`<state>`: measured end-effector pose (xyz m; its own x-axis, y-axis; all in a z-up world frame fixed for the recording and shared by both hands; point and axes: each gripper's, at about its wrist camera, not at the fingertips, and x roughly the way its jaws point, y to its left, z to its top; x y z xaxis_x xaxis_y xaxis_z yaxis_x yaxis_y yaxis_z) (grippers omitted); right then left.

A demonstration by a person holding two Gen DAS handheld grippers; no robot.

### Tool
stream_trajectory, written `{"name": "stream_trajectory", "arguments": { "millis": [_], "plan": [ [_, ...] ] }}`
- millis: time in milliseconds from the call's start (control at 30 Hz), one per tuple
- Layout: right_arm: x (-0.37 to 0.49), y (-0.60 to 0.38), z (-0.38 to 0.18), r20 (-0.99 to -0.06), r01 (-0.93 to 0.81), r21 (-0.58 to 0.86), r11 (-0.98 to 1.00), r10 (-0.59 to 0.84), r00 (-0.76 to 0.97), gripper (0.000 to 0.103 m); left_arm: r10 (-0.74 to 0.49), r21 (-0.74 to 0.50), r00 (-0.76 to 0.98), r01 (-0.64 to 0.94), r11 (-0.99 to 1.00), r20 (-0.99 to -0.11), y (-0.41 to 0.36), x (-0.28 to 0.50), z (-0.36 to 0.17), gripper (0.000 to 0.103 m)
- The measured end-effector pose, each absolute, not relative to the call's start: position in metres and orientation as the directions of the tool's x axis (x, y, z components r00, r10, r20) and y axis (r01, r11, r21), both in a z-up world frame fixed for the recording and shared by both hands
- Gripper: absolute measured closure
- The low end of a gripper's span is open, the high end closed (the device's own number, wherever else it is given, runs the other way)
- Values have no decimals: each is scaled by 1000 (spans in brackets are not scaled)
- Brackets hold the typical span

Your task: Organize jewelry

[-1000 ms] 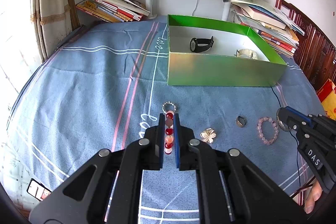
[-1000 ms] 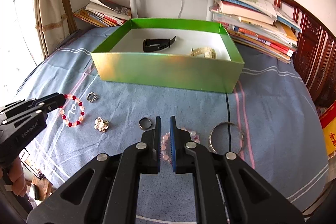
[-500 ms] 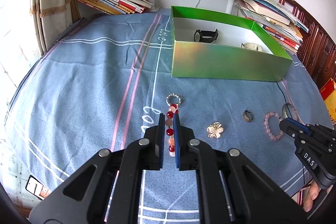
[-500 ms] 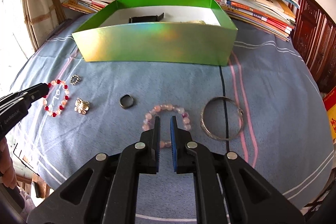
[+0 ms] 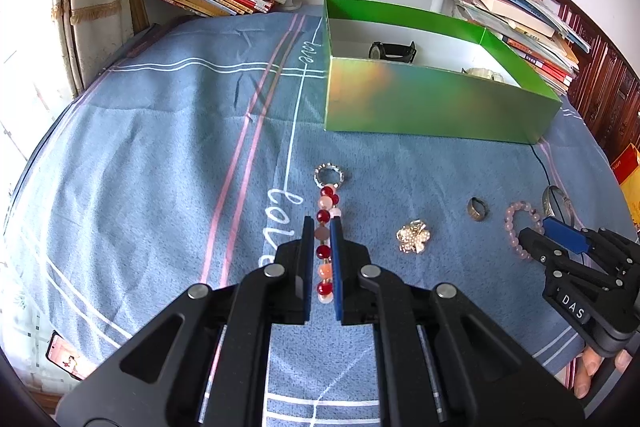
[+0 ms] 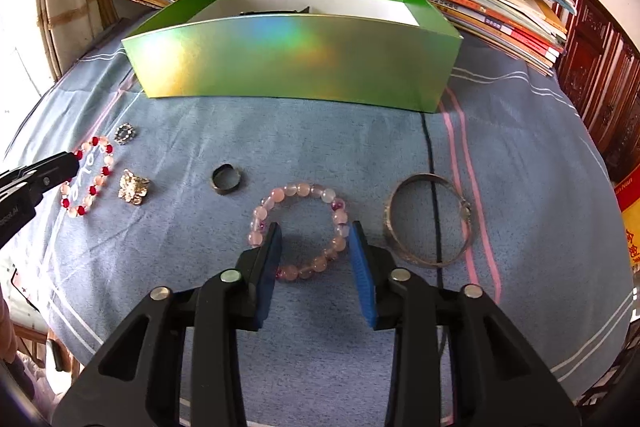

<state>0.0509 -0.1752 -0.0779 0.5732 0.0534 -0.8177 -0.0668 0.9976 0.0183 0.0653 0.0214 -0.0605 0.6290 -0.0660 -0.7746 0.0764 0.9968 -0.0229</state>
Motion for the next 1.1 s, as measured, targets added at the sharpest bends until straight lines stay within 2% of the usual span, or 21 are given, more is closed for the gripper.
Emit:
{"name": "stream_trajectory", "arguments": {
  "millis": [33,133,1100],
  "plan": [
    [51,-173,-77,-818,-73,22,997,60,572,91,-67,-23,629,77,997,-775,22,65,-61,95],
    [49,-169,-74,-813,-94,33,995,81,576,95,-66,-24,629,75,997,-774,22,65,-61,95],
    [38,-169,-29,-737,-109,46,993,108,667,97,-84,-39,666,82,996,-741,26,56,-42,95]
  ]
}}
